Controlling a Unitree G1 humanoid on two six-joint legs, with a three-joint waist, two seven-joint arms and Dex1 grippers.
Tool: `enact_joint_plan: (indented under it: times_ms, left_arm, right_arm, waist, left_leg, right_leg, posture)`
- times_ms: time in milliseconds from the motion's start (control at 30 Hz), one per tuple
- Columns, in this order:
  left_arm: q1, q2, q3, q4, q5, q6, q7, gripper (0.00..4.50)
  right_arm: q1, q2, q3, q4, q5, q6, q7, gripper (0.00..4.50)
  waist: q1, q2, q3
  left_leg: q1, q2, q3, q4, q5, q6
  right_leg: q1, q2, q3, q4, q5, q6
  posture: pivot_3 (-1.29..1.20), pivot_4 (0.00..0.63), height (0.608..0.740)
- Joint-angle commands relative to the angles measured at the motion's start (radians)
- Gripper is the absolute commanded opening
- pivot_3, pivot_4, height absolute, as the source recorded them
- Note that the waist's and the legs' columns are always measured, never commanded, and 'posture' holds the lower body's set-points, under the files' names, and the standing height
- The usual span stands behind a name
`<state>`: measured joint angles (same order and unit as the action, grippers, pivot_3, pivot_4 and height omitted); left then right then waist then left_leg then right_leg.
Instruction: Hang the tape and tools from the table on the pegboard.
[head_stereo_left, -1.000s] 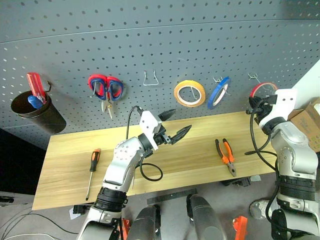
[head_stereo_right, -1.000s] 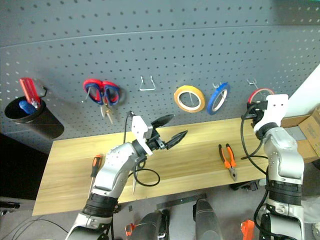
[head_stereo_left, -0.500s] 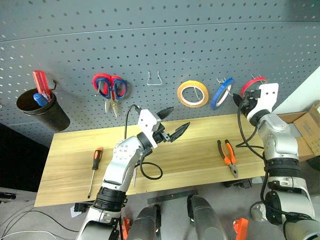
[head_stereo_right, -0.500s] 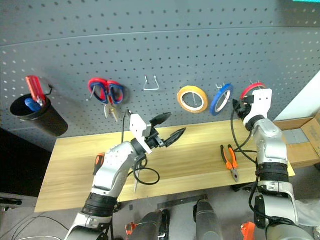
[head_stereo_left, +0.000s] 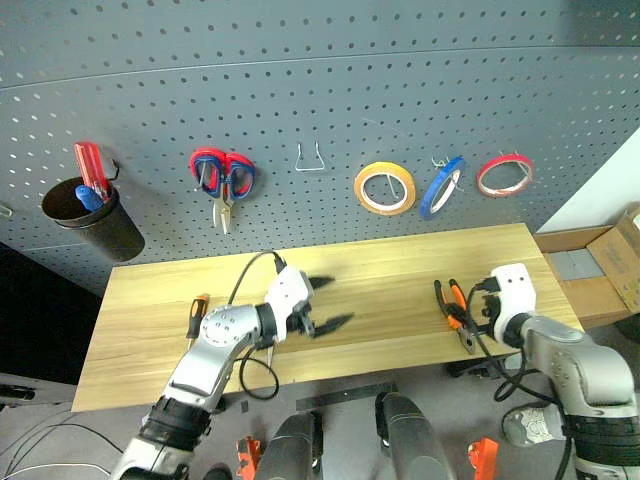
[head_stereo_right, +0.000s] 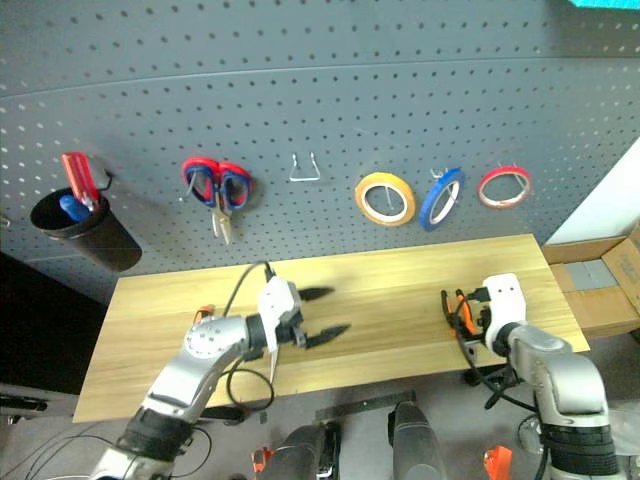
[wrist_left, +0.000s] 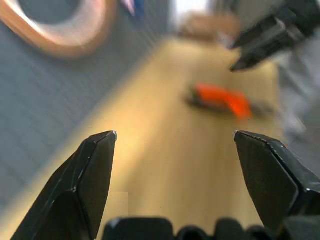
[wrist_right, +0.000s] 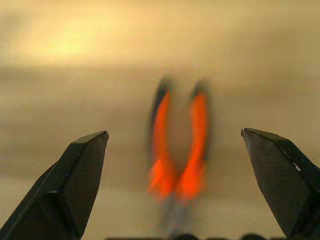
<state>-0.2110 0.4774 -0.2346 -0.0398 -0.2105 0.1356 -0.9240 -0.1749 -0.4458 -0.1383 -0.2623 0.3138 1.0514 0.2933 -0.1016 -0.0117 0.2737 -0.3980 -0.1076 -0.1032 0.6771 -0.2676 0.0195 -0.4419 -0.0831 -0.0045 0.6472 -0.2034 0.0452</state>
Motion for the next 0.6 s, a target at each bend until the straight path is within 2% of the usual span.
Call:
enact_joint_plan:
  times_ms: [33,133,333,600]
  left_arm:
    - [0.047,0.028,0.007,-0.093,-0.036,0.041,-0.032,4.05]
    - [0.077,0.036,0.018,-0.132,-0.044,0.064,-0.024,4.05]
    - [0.138,0.047,0.026,-0.229,-0.056,0.119,-0.001,4.05]
    - [0.167,0.068,0.036,-0.287,-0.070,0.157,0.020,4.05]
  right_arm:
    - [-0.080,0.050,-0.009,0.045,-0.037,0.062,-0.095,4.45]
    - [-0.112,0.074,-0.006,0.090,-0.055,0.068,-0.124,4.45]
    - [-0.142,0.076,-0.002,0.200,-0.104,0.057,-0.165,4.45]
    - [-0.136,0.083,0.014,0.285,-0.103,0.035,-0.131,4.45]
  waist:
    - [0.002,0.000,0.000]
    - [0.008,0.000,0.000]
    - [0.018,0.000,0.000]
    - [0.019,0.000,0.001]
  left_leg:
    - [0.000,0.000,0.000,0.000,0.001,0.001]
    - [0.000,-0.001,0.000,0.001,0.003,0.002]
    - [-0.001,-0.001,-0.001,-0.001,0.002,0.002]
    - [-0.001,-0.001,-0.003,-0.002,0.002,0.002]
  right_leg:
    - [0.001,0.000,0.000,0.000,0.001,0.000]
    - [0.002,-0.001,0.000,-0.002,0.001,0.005]
    - [0.000,-0.002,-0.002,-0.002,0.003,0.001]
    - [0.001,-0.002,-0.002,-0.002,0.002,0.000]
  posture:
    - [-0.19,0.286,0.740]
    - [-0.17,0.298,0.740]
    - [-0.14,0.308,0.740]
    - [-0.12,0.312,0.740]
